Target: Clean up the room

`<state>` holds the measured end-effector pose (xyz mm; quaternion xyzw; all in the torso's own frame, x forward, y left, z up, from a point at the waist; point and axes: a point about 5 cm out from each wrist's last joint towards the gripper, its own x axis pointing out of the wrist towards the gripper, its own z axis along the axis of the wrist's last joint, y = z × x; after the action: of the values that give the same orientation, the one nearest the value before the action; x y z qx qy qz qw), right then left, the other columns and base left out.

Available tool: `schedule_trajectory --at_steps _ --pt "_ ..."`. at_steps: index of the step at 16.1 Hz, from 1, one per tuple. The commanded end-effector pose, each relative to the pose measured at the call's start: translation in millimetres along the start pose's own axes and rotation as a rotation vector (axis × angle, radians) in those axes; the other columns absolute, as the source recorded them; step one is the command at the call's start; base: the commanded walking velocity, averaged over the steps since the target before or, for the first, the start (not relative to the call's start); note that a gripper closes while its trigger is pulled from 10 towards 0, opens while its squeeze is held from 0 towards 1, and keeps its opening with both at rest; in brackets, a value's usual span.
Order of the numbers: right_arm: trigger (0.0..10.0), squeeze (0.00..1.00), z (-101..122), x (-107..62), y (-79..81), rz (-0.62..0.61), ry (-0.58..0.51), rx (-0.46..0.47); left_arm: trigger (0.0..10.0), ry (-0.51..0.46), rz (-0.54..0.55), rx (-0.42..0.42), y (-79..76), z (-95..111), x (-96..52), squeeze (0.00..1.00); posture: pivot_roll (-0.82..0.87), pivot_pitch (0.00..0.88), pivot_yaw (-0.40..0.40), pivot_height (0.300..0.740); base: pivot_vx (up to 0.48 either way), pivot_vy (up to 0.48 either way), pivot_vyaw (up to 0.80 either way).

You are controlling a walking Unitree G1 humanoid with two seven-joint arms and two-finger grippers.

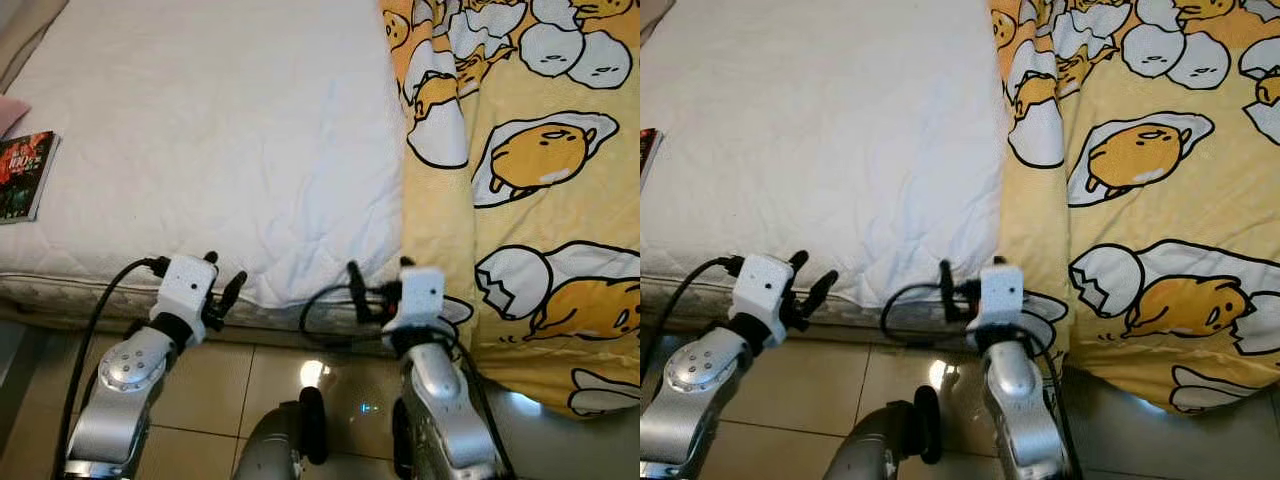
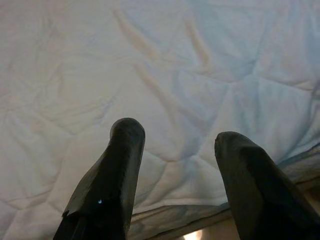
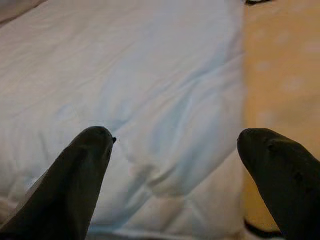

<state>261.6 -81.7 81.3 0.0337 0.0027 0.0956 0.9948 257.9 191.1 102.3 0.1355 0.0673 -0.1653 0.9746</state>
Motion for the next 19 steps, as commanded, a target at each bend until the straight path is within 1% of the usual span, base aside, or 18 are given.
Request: schedule_trajectory --at_steps 1,2,3,4,5,6,7,8,10,12,13,15,19 --pt "10.0 0.01 -9.1 -0.6 4.8 -0.023 0.032 0.006 10.0 0.035 0.006 0.015 4.8 -6.9 -3.3 0.0 0.11 0.282 0.191 0.74 0.0 0.0 0.0" --pt "10.0 0.0 -12.2 1.6 1.1 -0.053 0.045 -0.019 10.0 0.038 0.008 0.021 6.8 -6.8 -3.5 0.0 0.12 0.283 0.193 0.74 0.0 0.0 0.0" --pt "10.0 0.01 -17.8 6.3 -2.7 -0.08 0.064 -0.081 10.0 0.041 0.013 0.027 9.7 -7.2 -4.7 0.0 0.13 0.284 0.194 0.74 0.0 0.0 0.0" --pt "10.0 0.01 -19.3 10.1 -5.8 -0.106 0.068 -0.102 10.0 0.042 0.016 0.03 10.9 -7.2 -6.0 0.0 0.14 0.284 0.194 0.74 0.0 0.0 0.0" --pt "10.0 0.01 -14.6 13.0 -7.6 -0.129 0.038 -0.138 10.0 0.041 0.022 0.033 12.0 -6.8 -7.2 0.0 0.14 0.283 0.194 0.74 0.0 0.0 0.0" --pt "10.0 0.01 -8.8 14.4 -5.1 -0.122 0.008 -0.138 10.0 0.041 0.024 0.033 12.6 -6.8 -7.9 0.0 0.14 0.283 0.196 0.74 0.0 0.0 0.0" --pt "10.0 0.01 2.6 15.4 2.4 -0.095 -0.046 -0.143 10.0 0.044 0.025 0.035 12.8 -7.5 -9.5 0.0 0.14 0.281 0.198 0.74 0.0 0.0 0.0" --pt "10.0 0.01 4.9 14.4 5.3 -0.097 -0.06 -0.149 10.0 0.048 0.02 0.035 11.5 -8.8 -9.9 0.0 0.13 0.281 0.2 0.74 0.0 0.0 0.0" --pt "10.0 0.0 -9.9 12.0 -1.1 -0.15 -0.004 -0.174 10.0 0.047 0.007 0.031 7.7 -9.0 -6.2 0.0 0.12 0.28 0.205 0.74 0.0 0.0 0.0" --pt "10.0 0.0 -17.7 10.0 -6.8 -0.176 0.029 -0.186 10.0 0.041 -0.001 0.029 6.1 -7.3 -4.0 0.0 0.11 0.285 0.21 0.74 0.0 0.0 0.0" --pt "10.0 0.0 -27.4 10.0 -14.5 -0.203 0.08 -0.191 10.0 0.041 -0.007 0.031 5.8 -7.3 -2.1 0.0 0.11 0.29 0.216 0.74 0.0 0.0 0.0" --pt "10.0 0.0 -34.2 10.8 -17.8 -0.215 0.114 -0.201 10.0 0.043 -0.009 0.032 6.4 -7.4 -2.0 0.0 0.11 0.293 0.22 0.74 0.0 0.0 0.0" --pt "10.0 0.0 -41.9 22.9 -26.6 -0.252 0.162 -0.234 10.0 0.048 0.004 0.046 13.3 -6.3 -4.1 0.0 0.14 0.309 0.225 0.74 0.0 0.0 0.0"
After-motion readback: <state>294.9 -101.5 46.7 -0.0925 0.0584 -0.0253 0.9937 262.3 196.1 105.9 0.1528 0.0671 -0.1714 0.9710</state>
